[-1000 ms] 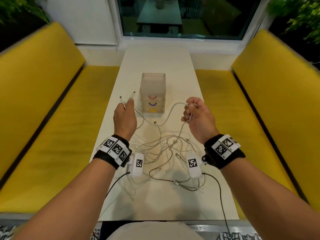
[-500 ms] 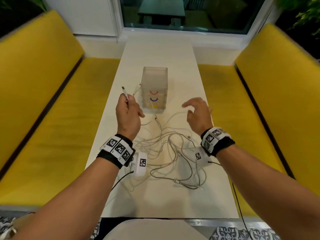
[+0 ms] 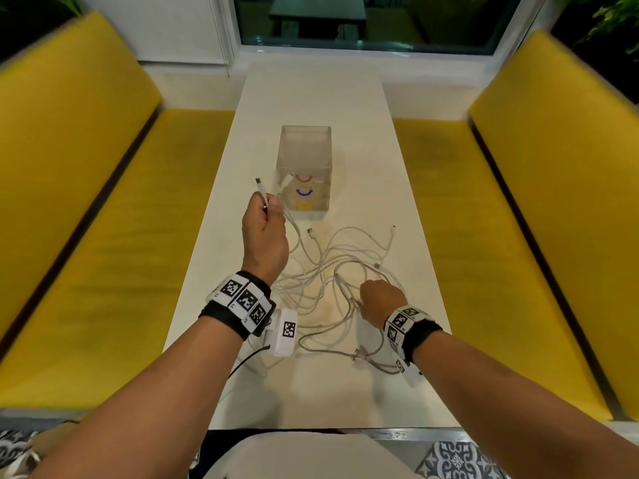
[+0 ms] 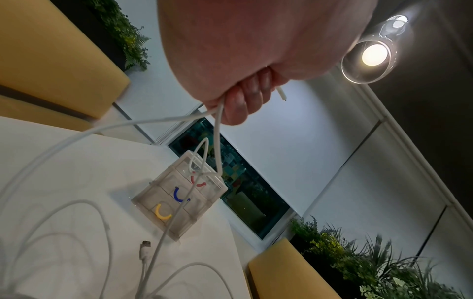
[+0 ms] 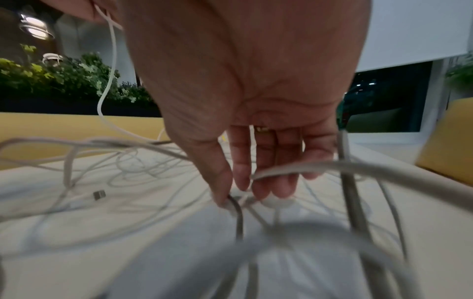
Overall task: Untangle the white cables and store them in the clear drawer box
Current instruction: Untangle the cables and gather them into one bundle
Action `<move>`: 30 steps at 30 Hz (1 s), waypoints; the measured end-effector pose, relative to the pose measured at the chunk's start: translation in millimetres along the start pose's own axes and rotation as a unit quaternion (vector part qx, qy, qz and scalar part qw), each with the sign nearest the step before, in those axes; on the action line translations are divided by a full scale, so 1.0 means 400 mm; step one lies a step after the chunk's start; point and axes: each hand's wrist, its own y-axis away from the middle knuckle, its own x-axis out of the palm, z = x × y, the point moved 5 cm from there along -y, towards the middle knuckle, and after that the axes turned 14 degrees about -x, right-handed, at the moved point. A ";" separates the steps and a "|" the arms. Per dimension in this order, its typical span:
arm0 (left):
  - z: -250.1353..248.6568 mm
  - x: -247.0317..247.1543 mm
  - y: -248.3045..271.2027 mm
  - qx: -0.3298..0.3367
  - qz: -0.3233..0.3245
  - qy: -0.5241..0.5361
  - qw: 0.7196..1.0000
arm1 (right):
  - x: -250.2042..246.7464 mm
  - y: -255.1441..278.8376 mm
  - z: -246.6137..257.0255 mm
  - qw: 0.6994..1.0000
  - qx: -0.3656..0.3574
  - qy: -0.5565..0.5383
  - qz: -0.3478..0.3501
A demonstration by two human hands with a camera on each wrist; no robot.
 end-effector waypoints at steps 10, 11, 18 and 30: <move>0.039 0.019 0.015 -0.083 0.055 0.048 0.994 | -0.075 0.019 0.026 0.996 0.059 -0.040 -0.055; 0.043 0.022 0.017 -0.088 0.060 0.044 0.993 | -0.099 0.028 0.030 0.994 0.070 -0.048 -0.070; 0.061 0.045 0.031 -0.114 0.086 0.013 0.990 | -0.234 0.083 0.014 0.936 0.092 -0.328 -0.089; 0.018 0.129 0.095 -0.117 0.152 0.024 0.981 | -0.372 0.128 0.155 0.704 -0.094 -0.623 -0.326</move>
